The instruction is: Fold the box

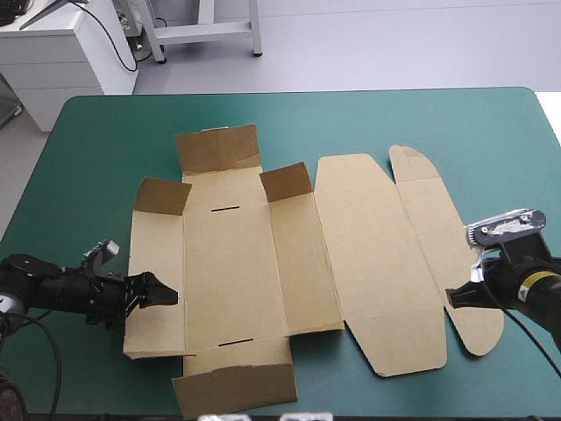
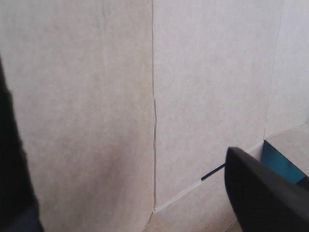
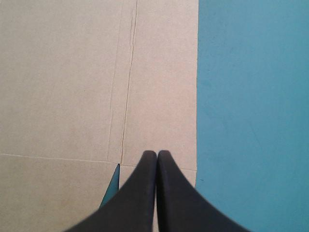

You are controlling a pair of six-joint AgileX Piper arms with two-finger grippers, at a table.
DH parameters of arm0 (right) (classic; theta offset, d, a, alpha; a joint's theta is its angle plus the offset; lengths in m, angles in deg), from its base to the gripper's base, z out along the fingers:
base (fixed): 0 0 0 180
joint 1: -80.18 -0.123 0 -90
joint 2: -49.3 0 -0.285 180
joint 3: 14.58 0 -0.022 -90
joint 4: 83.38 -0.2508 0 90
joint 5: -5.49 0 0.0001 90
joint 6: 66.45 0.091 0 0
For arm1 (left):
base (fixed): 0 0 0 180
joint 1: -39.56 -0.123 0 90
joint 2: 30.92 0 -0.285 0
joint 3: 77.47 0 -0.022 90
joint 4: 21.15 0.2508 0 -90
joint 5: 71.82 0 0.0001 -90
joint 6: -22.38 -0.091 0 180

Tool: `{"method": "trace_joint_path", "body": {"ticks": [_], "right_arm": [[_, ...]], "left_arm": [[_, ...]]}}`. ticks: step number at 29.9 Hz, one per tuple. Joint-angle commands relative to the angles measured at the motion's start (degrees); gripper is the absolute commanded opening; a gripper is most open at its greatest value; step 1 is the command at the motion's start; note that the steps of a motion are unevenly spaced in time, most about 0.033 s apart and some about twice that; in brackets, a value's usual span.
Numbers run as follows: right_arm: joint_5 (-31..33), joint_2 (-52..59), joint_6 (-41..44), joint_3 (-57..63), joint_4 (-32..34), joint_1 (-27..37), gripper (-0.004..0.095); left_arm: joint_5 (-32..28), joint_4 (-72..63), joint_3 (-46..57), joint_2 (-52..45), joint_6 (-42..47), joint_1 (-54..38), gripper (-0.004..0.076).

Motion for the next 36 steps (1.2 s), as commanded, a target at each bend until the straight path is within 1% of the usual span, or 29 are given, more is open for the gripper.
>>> {"method": "trace_joint_path", "body": {"ticks": [1,5,8,10,12,15,26,29,32,36], "right_arm": [[-2.8,0.3,-0.2,-1.4,0.8,0.4,-0.0016],[-2.9,0.3,-0.2,-1.4,0.8,0.4,-0.0016],[-3.0,0.3,-0.2,-1.4,0.8,0.4,-0.0016],[-3.0,0.3,-0.2,-1.4,0.8,0.4,-0.0016],[-3.0,0.3,-0.2,-1.4,0.8,0.4,-0.0016],[-3.1,0.3,-0.2,-1.4,0.8,0.4,-0.0016],[-3.1,0.3,-0.2,-1.4,0.8,0.4,-0.0016],[-3.1,0.3,-0.2,-1.4,0.8,0.4,-0.0016],[-3.1,0.3,-0.2,-1.4,0.8,0.4,-0.0016],[-3.1,0.3,-0.2,-1.4,0.8,0.4,-0.0016]], "left_arm": [[2.0,-4.8,-1.0,-1.0,0.1,0.0,0.0524],[0.9,-8.3,-1.0,-1.0,0.0,0.0,0.0382],[0.2,-7.8,-1.0,-1.0,0.0,0.0,0.0233],[0.9,-7.3,-1.0,-1.0,0.0,0.0,0.0161],[2.7,-7.1,-0.6,-1.0,0.0,0.0,0.0118],[4.0,-6.9,-0.1,-1.0,0.0,0.0,0.0117],[-0.7,-7.5,3.1,-1.0,-0.1,0.0,0.0125],[-1.1,-7.8,3.1,-1.0,-0.1,0.0,0.0086],[-1.1,-7.7,3.1,-1.0,-0.4,0.0,0.0004],[-0.9,-7.4,2.6,-1.0,-0.6,0.0,-0.0008]]}}
